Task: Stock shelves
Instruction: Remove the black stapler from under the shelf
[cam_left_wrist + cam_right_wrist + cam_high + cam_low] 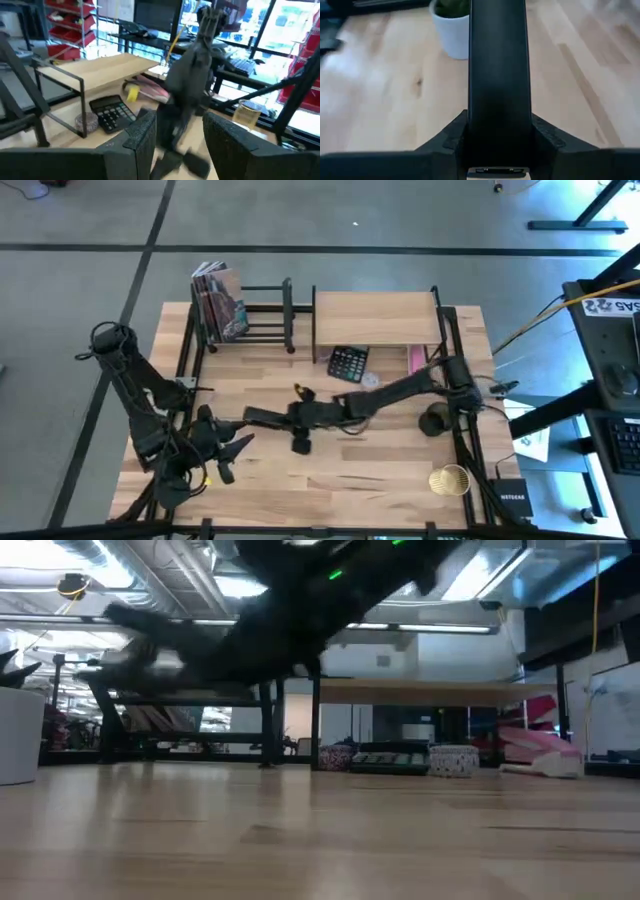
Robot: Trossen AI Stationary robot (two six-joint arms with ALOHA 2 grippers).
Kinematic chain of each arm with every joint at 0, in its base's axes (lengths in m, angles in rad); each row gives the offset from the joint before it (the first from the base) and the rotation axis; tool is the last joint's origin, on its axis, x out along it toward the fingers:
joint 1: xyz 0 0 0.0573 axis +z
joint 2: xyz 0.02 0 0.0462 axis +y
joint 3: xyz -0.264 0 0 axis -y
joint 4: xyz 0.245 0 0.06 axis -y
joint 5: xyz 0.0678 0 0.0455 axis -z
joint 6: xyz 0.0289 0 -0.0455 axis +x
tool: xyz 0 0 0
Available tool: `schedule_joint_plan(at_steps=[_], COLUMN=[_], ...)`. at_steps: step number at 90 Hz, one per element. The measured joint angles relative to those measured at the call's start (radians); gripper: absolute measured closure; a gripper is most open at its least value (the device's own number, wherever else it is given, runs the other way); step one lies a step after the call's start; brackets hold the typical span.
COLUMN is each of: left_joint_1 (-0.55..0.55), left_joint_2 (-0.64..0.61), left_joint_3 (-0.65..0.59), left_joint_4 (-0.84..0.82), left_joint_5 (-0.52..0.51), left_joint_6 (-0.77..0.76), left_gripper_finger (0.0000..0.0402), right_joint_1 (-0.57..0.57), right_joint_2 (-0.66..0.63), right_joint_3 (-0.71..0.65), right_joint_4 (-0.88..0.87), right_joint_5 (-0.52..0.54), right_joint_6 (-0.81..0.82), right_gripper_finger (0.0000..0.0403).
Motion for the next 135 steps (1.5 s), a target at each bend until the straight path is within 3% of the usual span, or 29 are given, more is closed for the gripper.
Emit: schedule_joint_plan(at_steps=[18, 38, 62, 83, 120, 135], left_joint_1=[0.001, 0.003, 0.003, 0.005, 0.005, 0.005], left_joint_2=[0.0, 0.0, 0.0, 0.0, 0.0, 0.0], left_joint_3=[0.0, 0.0, 0.0, 0.0, 0.0, 0.0], left_joint_4=[-0.002, -0.004, -0.003, -0.003, -0.003, -0.004], left_joint_5=[-0.005, -0.005, -0.003, -0.008, -0.006, 0.003], left_joint_6=[0.002, 0.002, -0.001, 0.003, -0.008, -0.015], left_gripper_finger=[0.0259, 0.0259, 0.0259, 0.0259, 0.0259, 0.0259], right_joint_1=[-0.064, -0.108, -0.111, -0.111, -0.109, -0.11], right_joint_2=[0.166, 0.301, 0.441, 0.528, 0.544, 0.544], right_joint_3=[0.205, 0.373, 0.566, 0.642, 0.643, 0.643], right_joint_4=[-0.066, -0.04, -0.038, -0.022, 0.037, 0.053], right_joint_5=[-0.011, -0.135, -0.148, -0.146, -0.15, -0.17], right_joint_6=[-0.031, -0.074, -0.115, -0.115, -0.141, -0.141], right_gripper_finger=[0.0287, 0.0287, 0.027, 0.0266, 0.0262, 0.0217])
